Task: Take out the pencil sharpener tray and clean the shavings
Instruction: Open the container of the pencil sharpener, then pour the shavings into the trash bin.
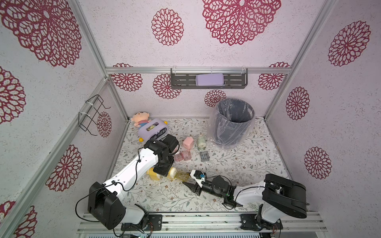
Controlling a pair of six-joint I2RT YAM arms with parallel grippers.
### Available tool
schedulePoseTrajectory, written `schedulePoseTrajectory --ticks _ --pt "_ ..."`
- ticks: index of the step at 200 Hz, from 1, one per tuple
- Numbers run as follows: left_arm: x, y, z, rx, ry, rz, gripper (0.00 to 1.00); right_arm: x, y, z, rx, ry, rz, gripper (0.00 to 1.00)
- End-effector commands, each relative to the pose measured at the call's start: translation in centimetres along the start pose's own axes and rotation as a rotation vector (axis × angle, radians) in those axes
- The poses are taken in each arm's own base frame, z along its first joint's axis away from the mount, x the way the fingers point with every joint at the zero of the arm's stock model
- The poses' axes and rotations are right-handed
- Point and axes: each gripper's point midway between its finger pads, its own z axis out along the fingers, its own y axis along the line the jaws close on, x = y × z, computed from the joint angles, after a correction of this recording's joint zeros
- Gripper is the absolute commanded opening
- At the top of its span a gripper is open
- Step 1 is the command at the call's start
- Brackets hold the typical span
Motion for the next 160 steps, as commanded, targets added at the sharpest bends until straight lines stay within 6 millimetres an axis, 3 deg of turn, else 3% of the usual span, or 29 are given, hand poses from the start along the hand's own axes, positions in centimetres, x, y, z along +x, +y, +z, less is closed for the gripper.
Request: schedulePoseTrajectory --ticks 1,22,48,135,160 --pt "-0.3 0.2 -1.0 0.009 -0.020 -0.043 0.24 -2.7 -1.1 -1.6 0.055 -0.078 0.052 0.42" --pt "-0.2 0.5 -0.8 0.000 -0.017 -0.022 0.24 -3.5 -2.2 -3.1 0.106 -0.083 0.088 0.42" --pt "0.2 0.6 -0.3 0.016 -0.009 -0.011 0.24 -6.2 -4.7 -4.8 0.193 -0.094 0.168 0.41" --pt "2.9 2.0 2.6 -0.015 -0.045 0.147 0.24 -21.0 -16.3 -11.0 0.549 -0.281 0.330 0.41" --pt "3.1 2.3 3.5 -0.015 -0.066 0.171 0.24 -23.3 -20.7 -12.1 0.665 -0.310 0.460 0.41"
